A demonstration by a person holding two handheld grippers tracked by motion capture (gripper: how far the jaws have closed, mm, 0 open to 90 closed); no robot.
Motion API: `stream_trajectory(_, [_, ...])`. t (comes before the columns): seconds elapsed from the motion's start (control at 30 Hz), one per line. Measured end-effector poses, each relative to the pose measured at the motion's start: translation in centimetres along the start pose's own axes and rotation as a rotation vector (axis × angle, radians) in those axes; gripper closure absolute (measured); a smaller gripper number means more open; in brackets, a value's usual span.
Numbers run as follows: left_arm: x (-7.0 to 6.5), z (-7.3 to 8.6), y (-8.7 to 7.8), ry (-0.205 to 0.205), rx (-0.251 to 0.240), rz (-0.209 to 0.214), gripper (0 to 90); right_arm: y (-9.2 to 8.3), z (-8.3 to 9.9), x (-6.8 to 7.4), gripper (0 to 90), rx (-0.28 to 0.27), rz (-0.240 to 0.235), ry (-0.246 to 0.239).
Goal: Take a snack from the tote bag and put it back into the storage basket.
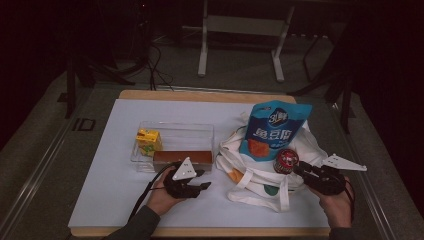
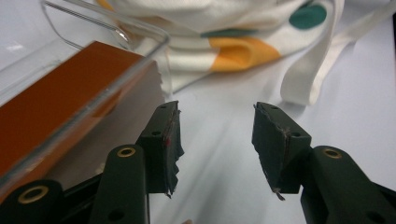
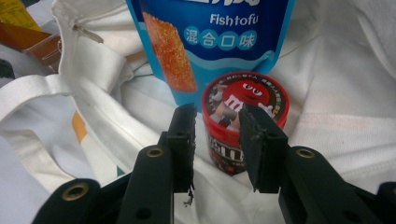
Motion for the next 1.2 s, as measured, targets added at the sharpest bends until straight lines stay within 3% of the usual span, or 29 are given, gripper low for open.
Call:
stream_trajectory(0.37, [-0.8, 0.7, 1.1, 0.030, -0.009, 0.030, 50.5, 1.3, -1.3, -0.7, 63.5, 0.014, 0.019, -0.014])
stream_trajectory(0.47, [-0.9, 0.7, 1.2, 0.027, -0.023, 0.042, 50.5, 1.5, -1.6, -1.0, 63.2, 0.019, 0.025, -0.021])
stream_trajectory(0.9, [-0.8, 1.4, 1.9, 0.019, -0.006, 0.038, 48.7, 2.3, -3.8, -2.2, 56.4, 0.017, 0.027, -0.014])
stream_trajectory(1.2, [-0.7, 1.4, 1.9, 0.020, -0.010, 0.029, 48.6, 3.1, -5.6, -2.7, 46.6, 0.002, -0.015, 0.013])
Point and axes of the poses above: each handheld gripper's, and its own axes: y roughly forward along the jaws, z roughly out of its underside, x roughly to its left, the point moved 10 cm from there along y, roughly forward along the jaws, and after that the axes turned 4 degrees about -x, right-handed, at the moved point
